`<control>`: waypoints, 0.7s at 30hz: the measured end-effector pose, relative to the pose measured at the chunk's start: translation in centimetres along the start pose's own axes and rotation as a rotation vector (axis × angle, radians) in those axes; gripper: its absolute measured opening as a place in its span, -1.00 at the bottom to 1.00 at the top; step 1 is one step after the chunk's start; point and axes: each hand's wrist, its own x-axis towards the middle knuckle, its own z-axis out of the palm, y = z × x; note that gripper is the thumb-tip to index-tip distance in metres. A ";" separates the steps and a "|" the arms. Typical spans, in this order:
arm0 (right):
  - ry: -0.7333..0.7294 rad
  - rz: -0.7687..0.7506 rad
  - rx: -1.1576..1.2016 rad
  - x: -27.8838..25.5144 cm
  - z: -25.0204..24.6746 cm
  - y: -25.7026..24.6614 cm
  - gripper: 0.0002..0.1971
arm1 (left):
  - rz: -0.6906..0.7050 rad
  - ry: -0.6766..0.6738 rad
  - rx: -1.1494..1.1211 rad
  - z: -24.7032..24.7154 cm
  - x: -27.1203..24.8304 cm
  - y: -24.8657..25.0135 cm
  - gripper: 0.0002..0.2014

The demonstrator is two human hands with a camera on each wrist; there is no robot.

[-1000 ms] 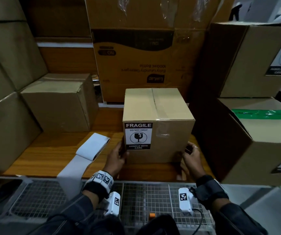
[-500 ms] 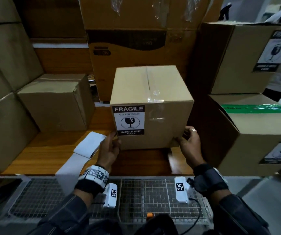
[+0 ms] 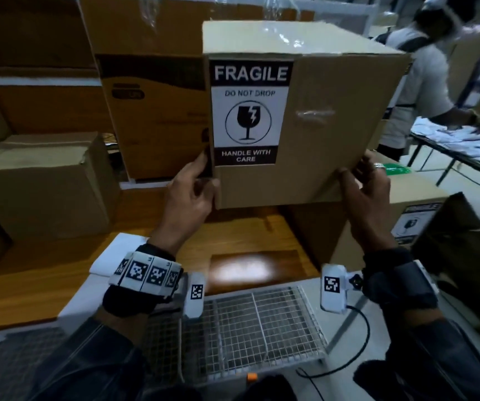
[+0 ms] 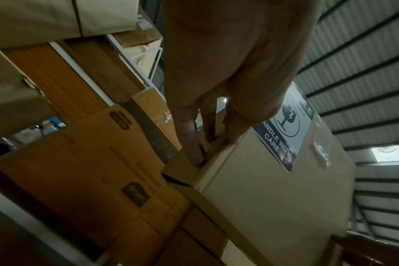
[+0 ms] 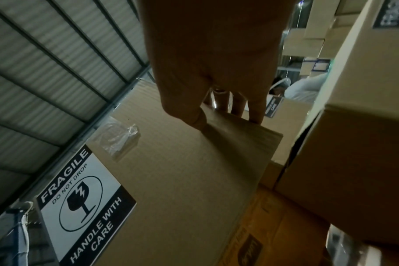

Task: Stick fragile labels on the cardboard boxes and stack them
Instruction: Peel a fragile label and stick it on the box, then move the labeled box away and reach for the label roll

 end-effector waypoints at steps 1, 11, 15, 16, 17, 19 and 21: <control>0.014 -0.013 0.004 0.4 -0.9 -0.2 -0.53 | 0.016 0.009 0.007 0.6 0.4 0.5 -0.51; 0.084 -0.093 0.002 5.0 -11.0 1.4 -0.59 | 0.039 -0.013 0.004 10.4 3.6 5.1 -0.36; 0.032 -0.109 -0.016 7.8 -15.3 2.6 -0.63 | 0.009 -0.011 0.026 15.1 4.9 5.8 -0.36; 0.019 -0.116 -0.028 8.5 -16.3 3.2 -0.65 | -0.008 -0.015 0.014 16.3 5.2 6.0 -0.38; 0.007 -0.122 -0.040 9.1 -17.3 3.8 -0.66 | -0.024 -0.021 -0.003 17.5 5.3 6.1 -0.39; -0.012 -0.116 -0.049 10.4 -19.1 5.3 -0.66 | -0.042 -0.028 -0.013 19.8 5.7 6.3 -0.41; -0.026 -0.100 -0.016 11.6 -20.8 7.0 -0.65 | -0.050 -0.034 -0.001 21.9 6.0 6.4 -0.40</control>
